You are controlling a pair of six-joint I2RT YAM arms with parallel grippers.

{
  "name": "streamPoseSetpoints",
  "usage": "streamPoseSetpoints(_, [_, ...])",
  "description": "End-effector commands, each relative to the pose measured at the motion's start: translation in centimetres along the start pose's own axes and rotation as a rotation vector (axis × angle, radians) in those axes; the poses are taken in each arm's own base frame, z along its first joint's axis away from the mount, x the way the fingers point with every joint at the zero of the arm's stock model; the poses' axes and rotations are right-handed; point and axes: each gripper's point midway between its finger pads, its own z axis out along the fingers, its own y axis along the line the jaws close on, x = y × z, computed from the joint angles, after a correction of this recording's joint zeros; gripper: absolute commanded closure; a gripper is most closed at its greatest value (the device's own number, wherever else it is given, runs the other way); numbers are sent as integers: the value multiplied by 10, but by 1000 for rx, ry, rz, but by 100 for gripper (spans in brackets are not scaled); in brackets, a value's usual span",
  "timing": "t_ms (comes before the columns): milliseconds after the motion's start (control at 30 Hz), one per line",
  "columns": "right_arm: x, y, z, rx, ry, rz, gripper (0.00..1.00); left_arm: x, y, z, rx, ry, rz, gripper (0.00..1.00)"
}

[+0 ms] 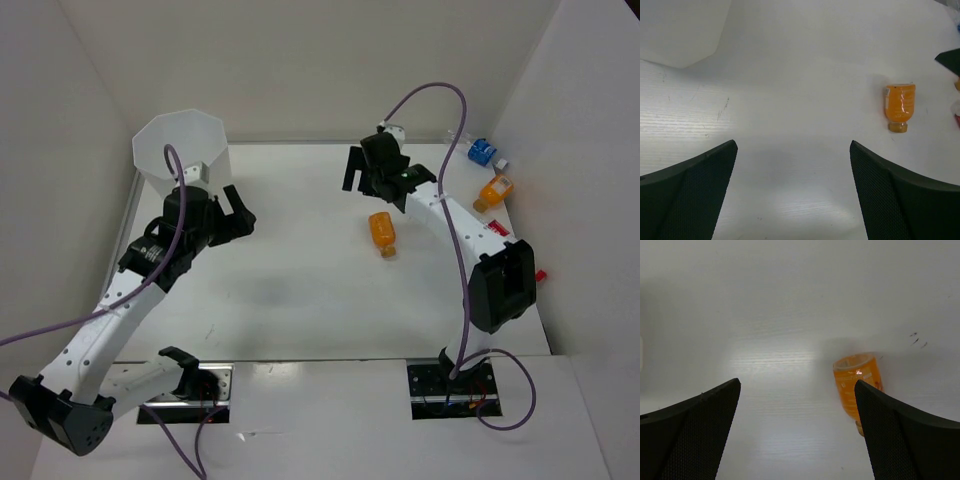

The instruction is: Put the plastic bottles in the bin

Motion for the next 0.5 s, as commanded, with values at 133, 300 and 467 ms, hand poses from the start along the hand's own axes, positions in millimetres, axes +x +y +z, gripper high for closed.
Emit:
streamPoseSetpoints(133, [-5,-4,-37,-66,-103,-16,0,-1,2,6,1,6,-14,0])
streamPoseSetpoints(300, [-2,-22,-31,7,-110,-48,0,0,5,14,-22,26,-3,0])
streamPoseSetpoints(467, [17,-31,-11,24,-75,-120,0,3,4,16,-6,48,12,0])
